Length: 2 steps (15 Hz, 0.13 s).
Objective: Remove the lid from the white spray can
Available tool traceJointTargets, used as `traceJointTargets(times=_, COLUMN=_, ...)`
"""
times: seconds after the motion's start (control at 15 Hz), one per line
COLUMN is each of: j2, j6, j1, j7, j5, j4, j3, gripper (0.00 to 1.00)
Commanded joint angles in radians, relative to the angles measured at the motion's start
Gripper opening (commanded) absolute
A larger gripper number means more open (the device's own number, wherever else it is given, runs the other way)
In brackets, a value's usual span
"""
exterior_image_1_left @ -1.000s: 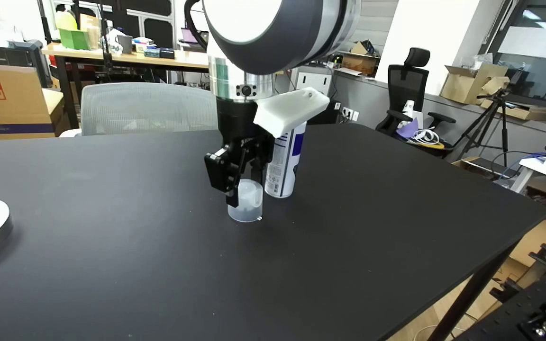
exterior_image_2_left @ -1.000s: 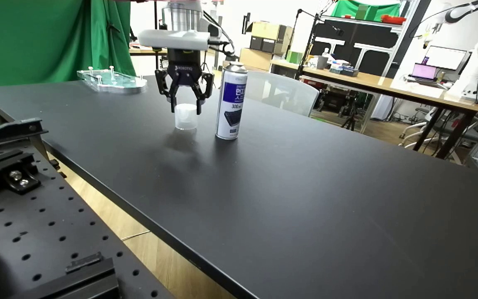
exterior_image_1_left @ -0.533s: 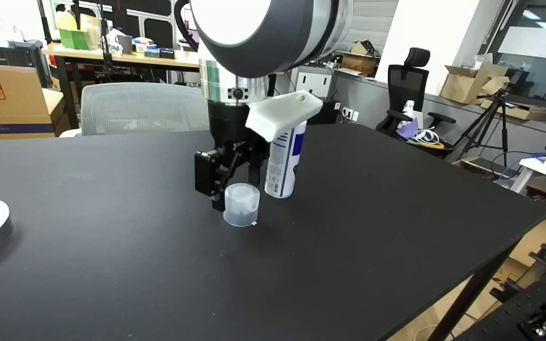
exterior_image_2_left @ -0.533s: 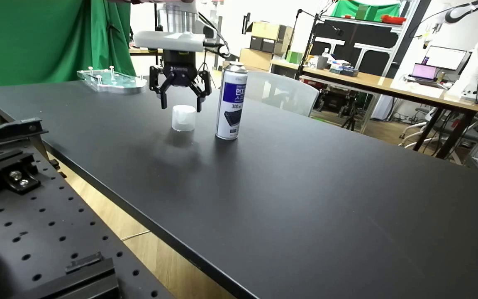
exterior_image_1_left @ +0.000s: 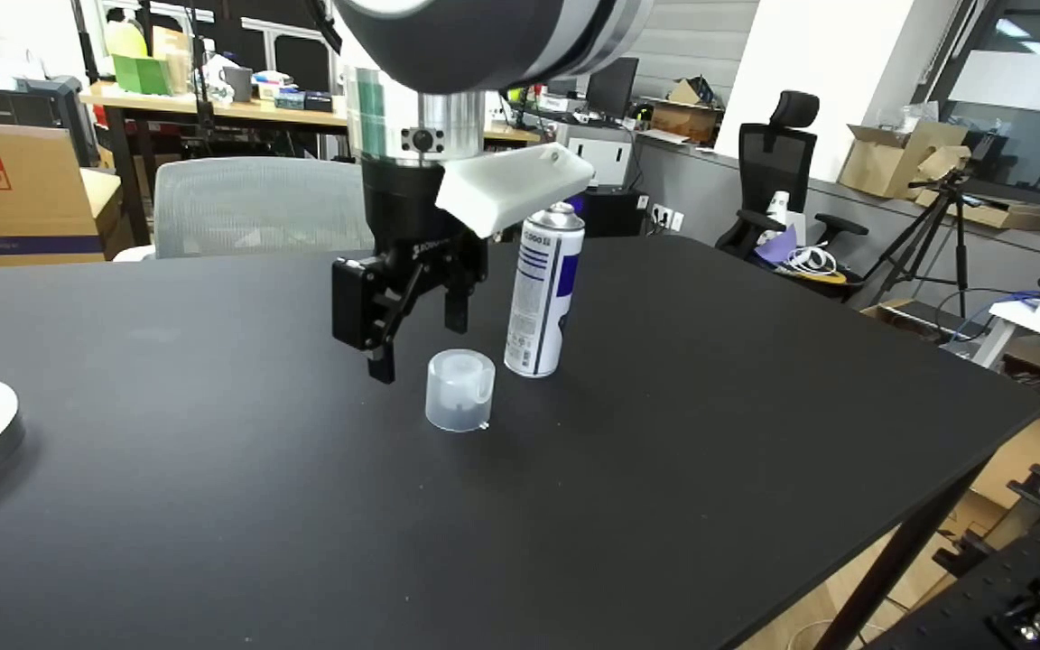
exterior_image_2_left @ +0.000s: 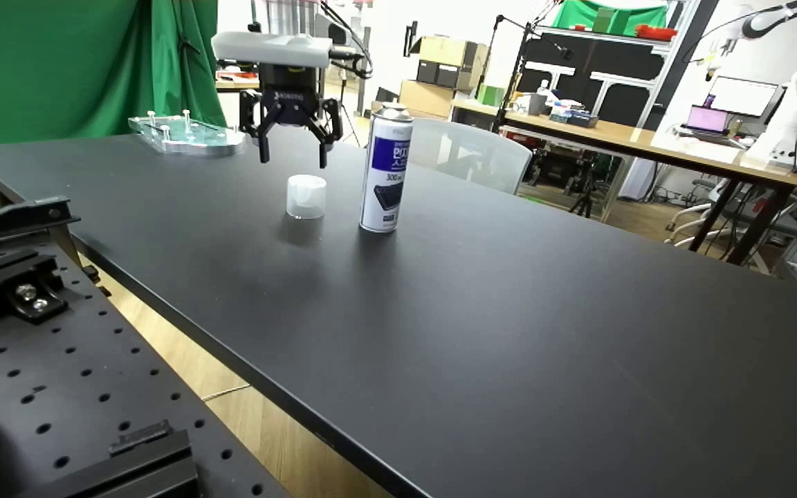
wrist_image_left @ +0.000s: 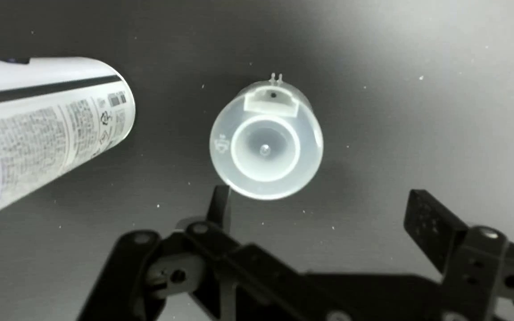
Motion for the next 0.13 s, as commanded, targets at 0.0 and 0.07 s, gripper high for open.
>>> traceJointTargets(times=0.0, j2=-0.080, j6=-0.072, j1=-0.025, j7=-0.046, j5=0.056, j4=-0.016, j3=0.041, gripper=1.00)
traceJointTargets(times=0.07, j2=-0.094, j6=-0.088, j1=-0.025, j7=-0.062, j5=0.055, j4=-0.020, j3=0.044, gripper=1.00)
